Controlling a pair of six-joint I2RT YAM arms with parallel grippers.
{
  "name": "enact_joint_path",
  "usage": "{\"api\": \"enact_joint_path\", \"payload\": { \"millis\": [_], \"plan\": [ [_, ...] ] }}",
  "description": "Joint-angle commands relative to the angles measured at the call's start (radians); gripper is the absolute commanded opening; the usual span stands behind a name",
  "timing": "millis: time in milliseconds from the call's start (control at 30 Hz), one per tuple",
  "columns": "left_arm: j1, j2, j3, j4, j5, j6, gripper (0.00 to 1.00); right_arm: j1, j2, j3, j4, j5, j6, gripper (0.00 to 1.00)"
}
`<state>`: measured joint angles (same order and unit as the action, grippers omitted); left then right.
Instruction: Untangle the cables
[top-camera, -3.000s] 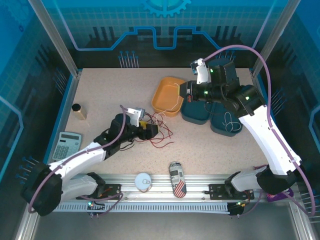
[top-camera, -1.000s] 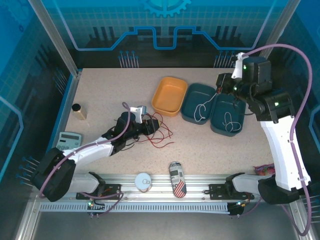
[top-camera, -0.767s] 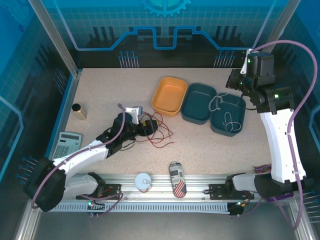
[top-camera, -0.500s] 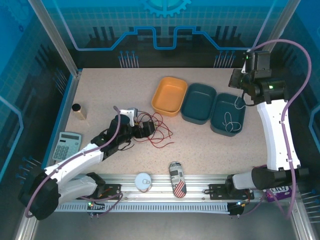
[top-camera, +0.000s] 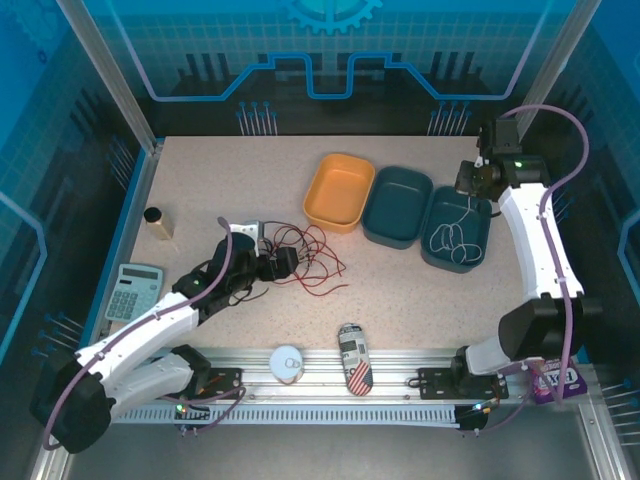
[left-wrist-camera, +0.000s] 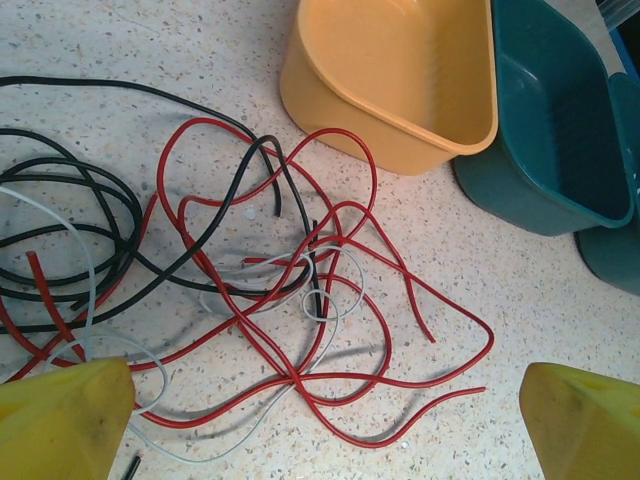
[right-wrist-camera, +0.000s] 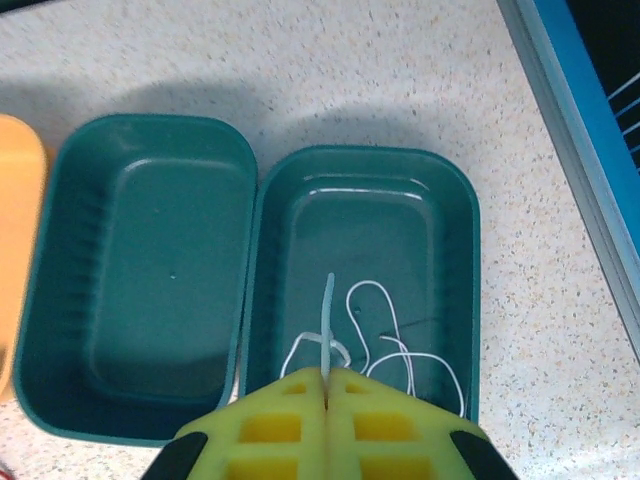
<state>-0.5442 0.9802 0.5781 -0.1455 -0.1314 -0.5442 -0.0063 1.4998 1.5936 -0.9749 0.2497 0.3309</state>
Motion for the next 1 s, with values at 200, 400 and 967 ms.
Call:
{"api": "enact_joint_path", "payload": {
  "millis": [200,400,967],
  "plan": [
    [0.011,-0.058,0.013,-0.068,-0.059,0.021,0.99,-0.021,0.199,0.033,0.005,0.002,-0.050,0.00],
    [0.011,-0.076,0.006,-0.093,-0.069,0.021,0.99,-0.031,0.400,0.108,0.006,-0.021,-0.071,0.00],
    [0.014,-0.177,-0.026,-0.167,-0.112,0.026,0.99,-0.037,0.510,0.133,-0.029,-0.089,-0.041,0.48]
  ]
}}
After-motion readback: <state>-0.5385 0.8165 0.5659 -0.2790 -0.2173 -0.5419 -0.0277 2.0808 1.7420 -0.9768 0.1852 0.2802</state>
